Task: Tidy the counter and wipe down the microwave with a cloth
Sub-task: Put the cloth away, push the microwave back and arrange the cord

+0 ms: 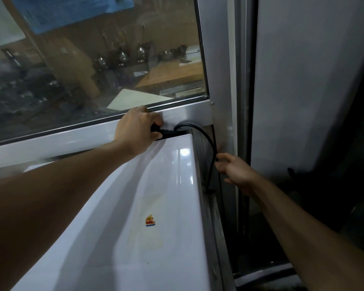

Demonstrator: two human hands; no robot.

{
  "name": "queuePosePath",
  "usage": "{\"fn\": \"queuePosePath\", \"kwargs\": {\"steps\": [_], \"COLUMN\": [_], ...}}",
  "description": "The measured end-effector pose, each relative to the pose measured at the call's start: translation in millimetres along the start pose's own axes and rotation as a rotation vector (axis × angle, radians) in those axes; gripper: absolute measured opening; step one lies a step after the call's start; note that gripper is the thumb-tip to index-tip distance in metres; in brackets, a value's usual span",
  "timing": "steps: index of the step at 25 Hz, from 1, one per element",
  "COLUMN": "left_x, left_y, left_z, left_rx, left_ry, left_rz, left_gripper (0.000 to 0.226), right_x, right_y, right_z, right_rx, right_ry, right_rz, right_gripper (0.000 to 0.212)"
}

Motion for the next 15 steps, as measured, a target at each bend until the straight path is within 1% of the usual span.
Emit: {"fn": "queuePosePath", "kwargs": {"steps": [8,15], "left_x": [1.2,9.5], "left_y": [4.2,7.8], "left_z": [-0.9,-9.3], "left_rx": [-0.005,-0.008], "left_ry": [0.001,-0.004], "left_rz": [-0.015,-0.051], "left_gripper": [0.023,0.024], "right_x": [-3.4,-2.0], "right_y": [24.6,33.5], "right_z": [-1.2,-7.2], "right_rx": [-0.152,-0.2], "right_ry": [0.005,-0.015], "right_rz": [0.007,-0.018], "right_gripper": [0.051,0.053]}}
Point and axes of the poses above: each hand's wrist, its own z-axis towards the middle knuckle, its own x-axis out of the palm, y = z × x, the point moved 10 cm from there along z, towards the middle knuckle, and after that the axes turned 10 degrees about z, right-handed, at the moved point
